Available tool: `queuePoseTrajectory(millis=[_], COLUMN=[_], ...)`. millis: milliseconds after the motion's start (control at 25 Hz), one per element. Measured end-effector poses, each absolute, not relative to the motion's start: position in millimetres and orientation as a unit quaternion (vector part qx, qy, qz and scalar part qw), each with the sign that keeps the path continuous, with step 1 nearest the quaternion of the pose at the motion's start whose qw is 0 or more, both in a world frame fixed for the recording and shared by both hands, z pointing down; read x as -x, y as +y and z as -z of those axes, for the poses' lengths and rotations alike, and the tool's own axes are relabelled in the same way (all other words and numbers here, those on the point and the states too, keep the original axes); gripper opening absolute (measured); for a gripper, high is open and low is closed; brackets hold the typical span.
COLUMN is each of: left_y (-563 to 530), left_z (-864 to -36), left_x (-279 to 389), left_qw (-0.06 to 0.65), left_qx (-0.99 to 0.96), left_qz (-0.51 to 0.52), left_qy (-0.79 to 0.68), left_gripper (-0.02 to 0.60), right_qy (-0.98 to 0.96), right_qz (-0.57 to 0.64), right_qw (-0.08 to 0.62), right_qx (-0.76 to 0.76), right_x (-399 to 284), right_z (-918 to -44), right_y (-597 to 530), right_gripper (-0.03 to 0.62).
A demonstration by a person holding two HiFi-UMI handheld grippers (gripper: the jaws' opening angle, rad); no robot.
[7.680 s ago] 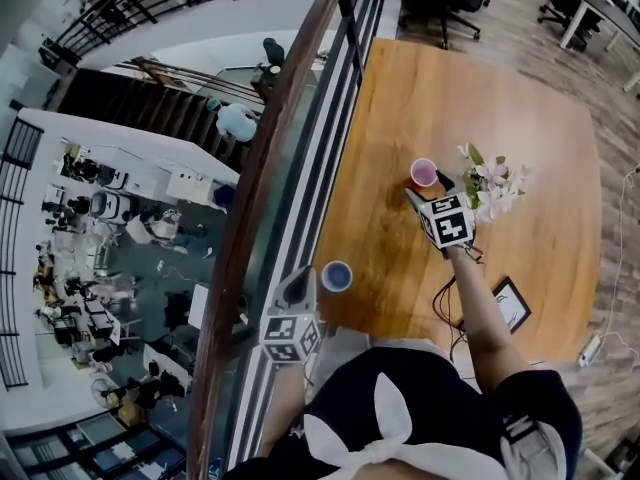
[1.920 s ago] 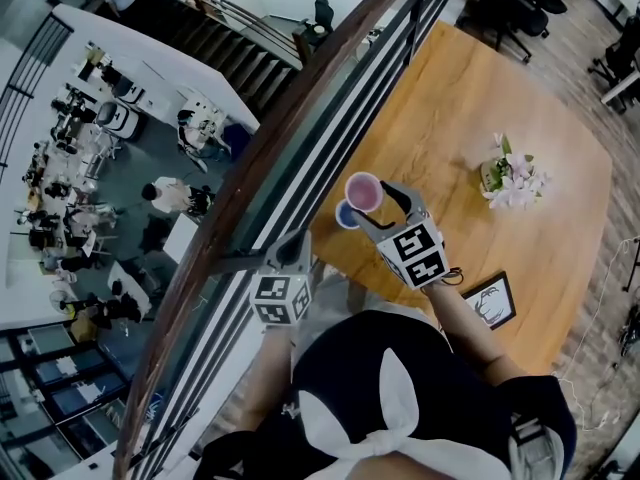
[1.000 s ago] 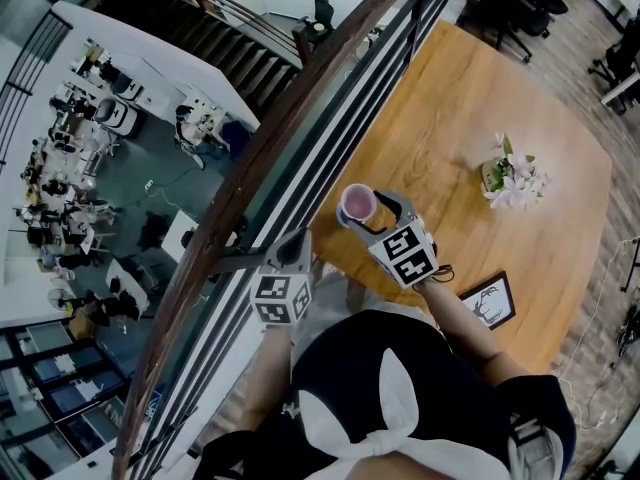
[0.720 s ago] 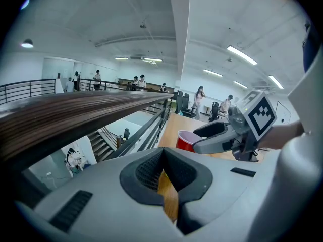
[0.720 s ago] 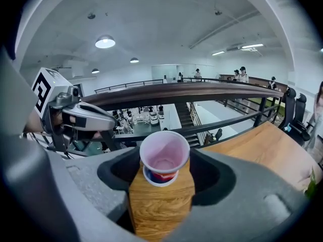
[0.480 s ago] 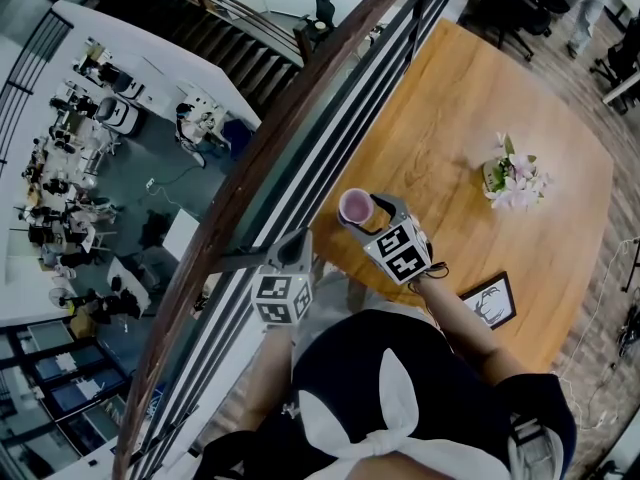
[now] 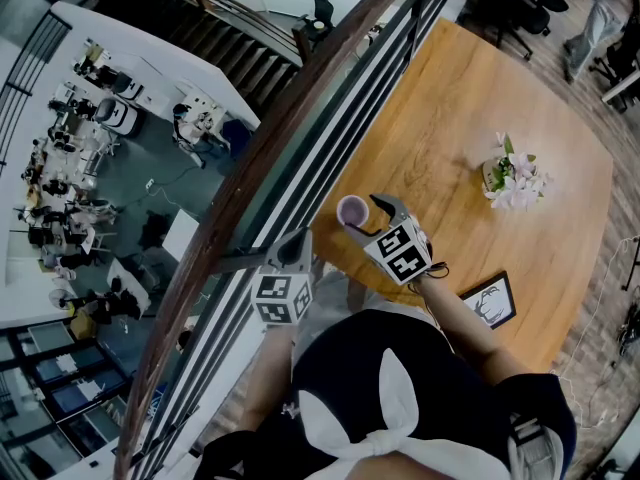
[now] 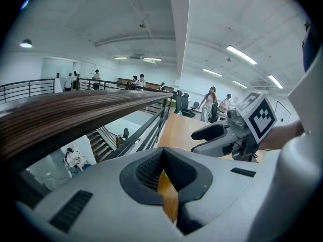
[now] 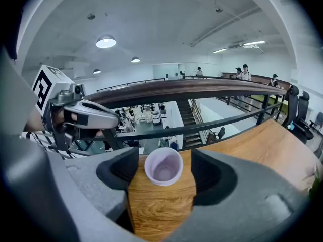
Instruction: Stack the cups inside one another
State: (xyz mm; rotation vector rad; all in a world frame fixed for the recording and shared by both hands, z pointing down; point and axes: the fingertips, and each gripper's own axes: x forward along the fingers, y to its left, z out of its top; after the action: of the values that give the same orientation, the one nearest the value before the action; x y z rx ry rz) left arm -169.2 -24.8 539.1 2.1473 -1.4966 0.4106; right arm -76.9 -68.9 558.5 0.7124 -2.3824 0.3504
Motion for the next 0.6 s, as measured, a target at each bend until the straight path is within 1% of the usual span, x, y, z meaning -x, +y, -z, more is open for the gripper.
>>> queuePoseTrajectory(millis=[80, 160, 240, 280, 400, 600], left_y=[-25, -25, -26, -26, -26, -27], left_z=[-539, -539, -538, -538, -538, -537], left_x=[169, 169, 168, 168, 169, 169], left_qw=[0.244, 0.244, 0.244, 0.244, 0.244, 0.243], left_qx=[-0.786, -0.787, -0.787, -0.787, -0.787, -0.788], left_qz=[-0.150, -0.150, -0.148, -0.148, -0.147, -0.148], left_qy=[-0.547, -0.547, -0.547, -0.547, -0.546, -0.546], left_gripper=[0.017, 0.017, 0.017, 0.017, 0.017, 0.017], right_qy=[-0.905, -0.909, -0.912, -0.914, -0.918, -0.920], right_qz=[-0.132, -0.129, -0.126, -0.123, -0.108, -0.103], right_qw=[0.299, 0.287, 0.276, 0.270, 0.249, 0.239], right_qx=[-0.272, -0.273, -0.275, -0.278, -0.289, -0.294], right_x=[77, 77, 77, 77, 77, 75], right_z=[-558, -552, -543, -539, -531, -524], right_y=[-71, -72, -72, -72, -75, -76], right_gripper=[0.317, 0.289, 0.228, 0.183, 0.081, 0.004])
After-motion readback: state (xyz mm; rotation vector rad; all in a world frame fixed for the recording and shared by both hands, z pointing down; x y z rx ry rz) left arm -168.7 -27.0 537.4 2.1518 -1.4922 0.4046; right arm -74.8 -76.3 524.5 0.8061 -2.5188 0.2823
